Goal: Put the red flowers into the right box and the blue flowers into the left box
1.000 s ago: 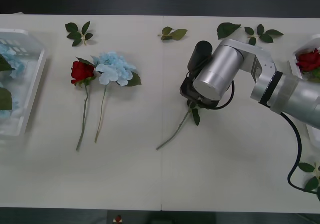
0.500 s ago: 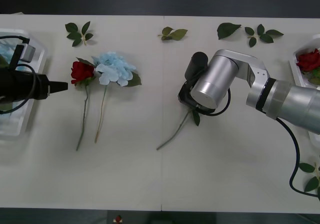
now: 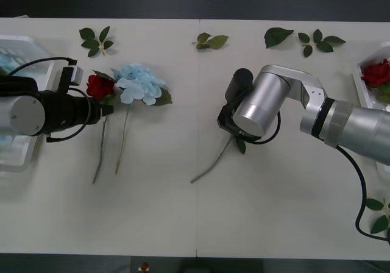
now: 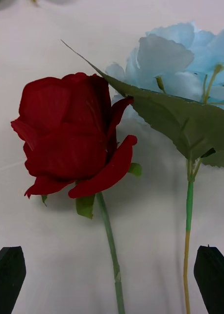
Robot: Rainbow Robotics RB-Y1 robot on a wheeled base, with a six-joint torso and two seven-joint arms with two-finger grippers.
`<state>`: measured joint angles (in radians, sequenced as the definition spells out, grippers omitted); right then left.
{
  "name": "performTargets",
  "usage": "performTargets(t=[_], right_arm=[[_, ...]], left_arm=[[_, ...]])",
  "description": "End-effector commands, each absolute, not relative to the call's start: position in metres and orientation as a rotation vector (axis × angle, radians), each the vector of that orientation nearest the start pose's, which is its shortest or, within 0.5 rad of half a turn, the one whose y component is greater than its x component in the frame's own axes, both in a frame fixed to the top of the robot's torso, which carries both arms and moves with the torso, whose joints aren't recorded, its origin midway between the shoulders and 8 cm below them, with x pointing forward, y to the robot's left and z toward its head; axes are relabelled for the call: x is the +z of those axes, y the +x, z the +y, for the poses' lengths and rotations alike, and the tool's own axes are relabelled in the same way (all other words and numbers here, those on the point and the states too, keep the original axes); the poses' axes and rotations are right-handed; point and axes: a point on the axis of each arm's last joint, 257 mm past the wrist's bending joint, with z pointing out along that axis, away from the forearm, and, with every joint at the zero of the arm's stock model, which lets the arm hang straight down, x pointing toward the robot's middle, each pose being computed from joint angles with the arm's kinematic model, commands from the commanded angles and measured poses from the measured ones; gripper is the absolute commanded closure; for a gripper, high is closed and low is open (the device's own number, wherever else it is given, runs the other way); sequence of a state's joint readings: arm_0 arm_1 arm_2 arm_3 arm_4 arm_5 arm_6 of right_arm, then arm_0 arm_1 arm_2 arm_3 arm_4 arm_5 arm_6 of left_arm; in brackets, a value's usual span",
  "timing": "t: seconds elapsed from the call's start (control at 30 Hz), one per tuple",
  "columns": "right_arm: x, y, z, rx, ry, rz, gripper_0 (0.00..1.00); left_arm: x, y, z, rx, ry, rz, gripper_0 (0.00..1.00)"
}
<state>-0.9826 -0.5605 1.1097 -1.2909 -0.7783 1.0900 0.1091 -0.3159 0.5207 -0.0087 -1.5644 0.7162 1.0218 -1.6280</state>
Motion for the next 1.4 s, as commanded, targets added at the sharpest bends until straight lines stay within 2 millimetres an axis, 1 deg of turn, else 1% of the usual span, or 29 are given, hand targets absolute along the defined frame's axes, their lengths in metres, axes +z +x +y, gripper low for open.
performTargets(t=[0.03, 0.1, 0.2, 0.3, 0.33, 0.4, 0.43, 0.5, 0.53, 0.57, 0.6, 0.63, 0.67, 0.7, 0.73, 0.77, 0.83, 0.87, 0.9, 0.93, 0.97, 1.0, 1.03, 1.07, 1.1, 1.17, 1.2, 1.37, 1.4], right_arm=[[-0.317, 0.535, -0.094, 0.219, 0.507, 2.624, 1.00], [-0.316, 0.535, -0.094, 0.219, 0.506, 2.624, 1.00], [-0.300, 0.545, -0.099, 0.230, 0.494, 2.601, 1.00], [-0.268, 0.558, -0.112, 0.278, 0.476, 2.576, 1.00], [-0.263, 0.560, -0.118, 0.273, 0.467, 2.580, 1.00], [-0.240, 0.565, -0.147, 0.244, 0.393, 2.599, 1.00], [-0.234, 0.565, -0.155, 0.231, 0.367, 2.609, 1.00], [-0.207, 0.569, -0.192, 0.159, 0.252, 2.634, 1.00], [-0.201, 0.568, -0.201, 0.136, 0.218, 2.642, 1.00], [-0.184, 0.569, -0.227, 0.082, 0.159, 2.653, 1.00], [-0.176, 0.569, -0.236, 0.067, 0.136, 2.656, 1.00], [-0.162, 0.570, -0.256, 0.036, 0.087, 2.661, 1.00], [-0.151, 0.570, -0.274, 0.002, 0.038, 2.666, 1.00], [-0.148, 0.569, -0.284, -0.017, 0.014, 2.671, 1.00], [-0.148, 0.569, -0.284, -0.017, 0.014, 2.671, 1.00], [-0.134, 0.567, -0.317, -0.087, -0.080, 2.672, 1.00], [-0.123, 0.563, -0.355, -0.165, -0.147, 2.671, 1.00], [-0.119, 0.563, -0.366, -0.193, -0.153, 2.667, 1.00], [-0.115, 0.563, -0.385, -0.241, -0.173, 2.660, 1.00], [-0.112, 0.562, -0.400, -0.282, -0.191, 2.656, 1.00], [-0.108, 0.562, -0.420, -0.340, -0.206, 2.646, 1.00], [-0.106, 0.562, -0.429, -0.365, -0.217, 2.639, 1.00], [-0.102, 0.563, -0.449, -0.422, -0.232, 2.626, 1.00], [-0.101, 0.562, -0.461, -0.457, -0.242, 2.620, 1.00], [-0.100, 0.562, -0.472, -0.492, -0.253, 2.616, 1.00], [-0.099, 0.562, -0.497, -0.575, -0.268, 2.602, 1.00], [-0.097, 0.563, -0.508, -0.606, -0.268, 2.593, 1.00], [-0.097, 0.563, -0.565, -0.747, -0.191, 2.544, 1.00], [-0.098, 0.564, -0.573, -0.774, -0.190, 2.531, 1.00]], left_arm=[[-0.253, 0.561, 0.274, -0.164, 0.222, 2.270, 0.00], [-0.258, 0.561, 0.273, -0.136, 0.234, 2.275, 0.00], [-0.265, 0.560, 0.270, -0.097, 0.249, 2.285, 0.00], [-0.277, 0.558, 0.267, -0.088, 0.246, 2.305, 0.00], [-0.279, 0.558, 0.268, -0.088, 0.244, 2.309, 0.00], [-0.286, 0.558, 0.267, -0.094, 0.235, 2.312, 0.00], [-0.289, 0.558, 0.267, -0.092, 0.237, 2.315, 0.00], [-0.293, 0.559, 0.268, -0.088, 0.233, 2.315, 0.00], [-0.294, 0.558, 0.268, -0.089, 0.232, 2.317, 0.00], [-0.294, 0.559, 0.270, -0.084, 0.229, 2.318, 0.00], [-0.296, 0.558, 0.270, -0.083, 0.230, 2.320, 0.00], [-0.295, 0.559, 0.271, -0.078, 0.231, 2.319, 0.03], [-0.297, 0.558, 0.273, -0.074, 0.228, 2.323, 0.09], [-0.299, 0.558, 0.273, -0.072, 0.228, 2.327, 0.12], [-0.299, 0.558, 0.273, -0.072, 0.228, 2.327, 0.12], [-0.301, 0.557, 0.276, -0.064, 0.226, 2.333, 0.21], [-0.305, 0.557, 0.279, -0.054, 0.228, 2.338, 0.28], [-0.305, 0.557, 0.280, -0.053, 0.225, 2.338, 0.30], [-0.306, 0.557, 0.281, -0.046, 0.227, 2.341, 0.34], [-0.306, 0.557, 0.282, -0.042, 0.228, 2.340, 0.35], [-0.308, 0.557, 0.283, -0.035, 0.230, 2.343, 0.37], [-0.308, 0.556, 0.284, -0.033, 0.229, 2.344, 0.38], [-0.309, 0.556, 0.287, -0.023, 0.230, 2.347, 0.43], [-0.310, 0.556, 0.287, -0.020, 0.231, 2.348, 0.50], [-0.311, 0.556, 0.288, -0.016, 0.231, 2.349, 0.63], [-0.312, 0.556, 0.289, -0.012, 0.231, 2.352, 0.94], [-0.312, 0.556, 0.289, -0.012, 0.231, 2.352, 0.99], [-0.305, 0.559, 0.283, -0.034, 0.226, 2.337, 1.00], [-0.301, 0.561, 0.281, -0.041, 0.225, 2.329, 1.00]])
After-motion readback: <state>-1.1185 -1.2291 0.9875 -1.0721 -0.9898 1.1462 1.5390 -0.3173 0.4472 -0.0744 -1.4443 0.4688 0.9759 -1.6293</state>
